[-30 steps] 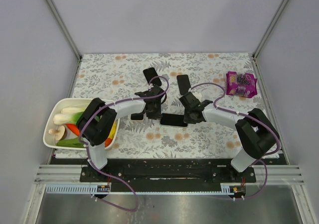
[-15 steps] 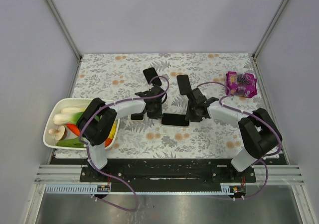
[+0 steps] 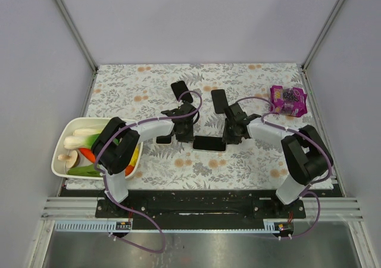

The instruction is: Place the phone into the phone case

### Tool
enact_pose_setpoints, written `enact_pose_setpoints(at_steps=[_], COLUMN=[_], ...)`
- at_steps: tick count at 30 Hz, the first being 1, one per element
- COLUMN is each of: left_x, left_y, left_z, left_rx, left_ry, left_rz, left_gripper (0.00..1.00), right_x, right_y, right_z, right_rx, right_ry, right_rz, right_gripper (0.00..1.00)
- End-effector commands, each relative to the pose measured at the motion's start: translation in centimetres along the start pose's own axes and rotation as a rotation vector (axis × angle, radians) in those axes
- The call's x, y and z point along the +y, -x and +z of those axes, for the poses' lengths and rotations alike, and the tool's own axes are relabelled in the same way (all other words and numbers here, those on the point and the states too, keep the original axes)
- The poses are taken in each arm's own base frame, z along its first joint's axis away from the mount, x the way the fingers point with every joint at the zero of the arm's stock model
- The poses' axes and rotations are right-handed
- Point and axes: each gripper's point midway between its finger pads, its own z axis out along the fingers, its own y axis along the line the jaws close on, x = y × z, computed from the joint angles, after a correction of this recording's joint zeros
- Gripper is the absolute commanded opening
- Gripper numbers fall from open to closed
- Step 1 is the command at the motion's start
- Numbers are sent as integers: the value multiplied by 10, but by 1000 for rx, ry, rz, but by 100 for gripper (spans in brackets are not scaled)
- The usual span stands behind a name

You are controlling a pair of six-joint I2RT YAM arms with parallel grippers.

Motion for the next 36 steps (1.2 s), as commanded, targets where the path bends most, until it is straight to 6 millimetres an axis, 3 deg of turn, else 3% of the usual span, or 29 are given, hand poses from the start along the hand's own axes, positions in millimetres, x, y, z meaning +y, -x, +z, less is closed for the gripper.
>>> enact_pose_setpoints(at_steps=[1, 11, 17, 21, 27, 32, 36], left_x=[-9, -10, -11, -9, -8, -15, -40], left_y=[-2, -3, -2, 4, 28, 58, 70], left_z=[0, 2, 2, -6, -28, -62, -74], left_rx=[6, 12, 10, -15, -84, -195, -209], left_ry=[-34, -34, -41, -31, -5, -30, -140], left_rz=[5, 3, 7, 16, 57, 180, 375], left_gripper=[26, 26, 26, 28, 38, 59, 85], right_x=[-10, -42, -35, -24, 5, 12, 9], right_y=[5, -32, -49, -29, 32, 61, 44], right_z=[17, 40, 47, 33, -12, -57, -64], right_rx=[11, 109, 128, 66, -67, -198, -194], right_ry=[-65, -189, -205, -160, 18, 121, 180], right_rz=[-25, -69, -112, -95, 6, 110, 183], right_gripper=[34, 22, 22, 26, 32, 43, 38])
